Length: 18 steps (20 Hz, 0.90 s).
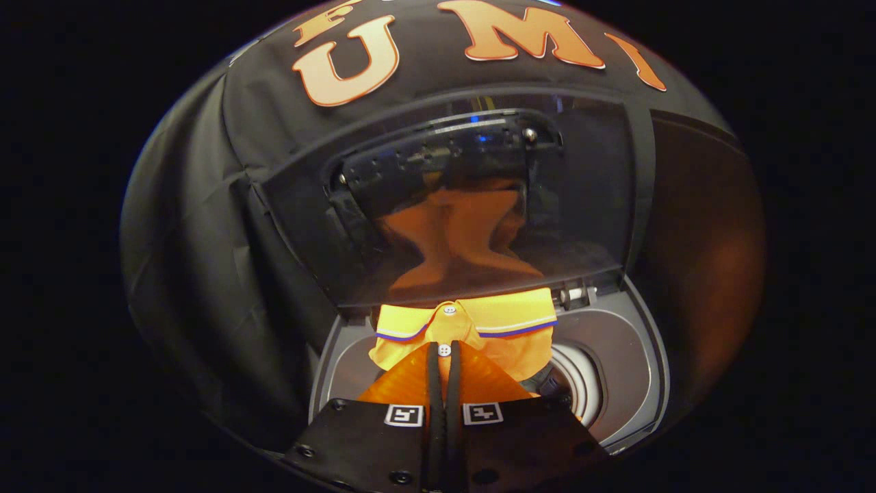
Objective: Put the clothes into the washing machine and then close the washing machine lid.
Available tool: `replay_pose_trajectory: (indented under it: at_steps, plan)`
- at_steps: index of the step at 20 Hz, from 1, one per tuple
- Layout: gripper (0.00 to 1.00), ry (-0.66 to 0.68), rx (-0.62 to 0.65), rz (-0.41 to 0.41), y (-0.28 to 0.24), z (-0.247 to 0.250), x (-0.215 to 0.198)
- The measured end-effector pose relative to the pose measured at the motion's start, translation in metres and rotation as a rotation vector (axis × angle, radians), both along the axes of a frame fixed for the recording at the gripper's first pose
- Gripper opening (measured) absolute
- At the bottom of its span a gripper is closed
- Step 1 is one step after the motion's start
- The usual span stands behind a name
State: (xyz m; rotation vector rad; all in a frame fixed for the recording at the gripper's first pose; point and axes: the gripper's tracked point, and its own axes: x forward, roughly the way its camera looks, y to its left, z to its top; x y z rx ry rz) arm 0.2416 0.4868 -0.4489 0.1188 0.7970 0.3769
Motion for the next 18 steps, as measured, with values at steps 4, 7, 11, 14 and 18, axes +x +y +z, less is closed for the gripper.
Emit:
replay_pose_trajectory:
  at_steps: [4,7,11,14,18]
  plan:
    - [0.08,0.068,-0.055,0.015,-0.006,-0.03,-0.01]
    - [0.08,0.15,-0.074,-0.005,-0.011,-0.051,-0.023]
    - [0.08,0.225,-0.119,-0.02,-0.026,-0.084,-0.034]
    - [0.08,0.288,-0.129,-0.046,-0.028,-0.102,-0.042]
    - [0.08,0.329,-0.149,-0.057,-0.03,-0.114,-0.046]
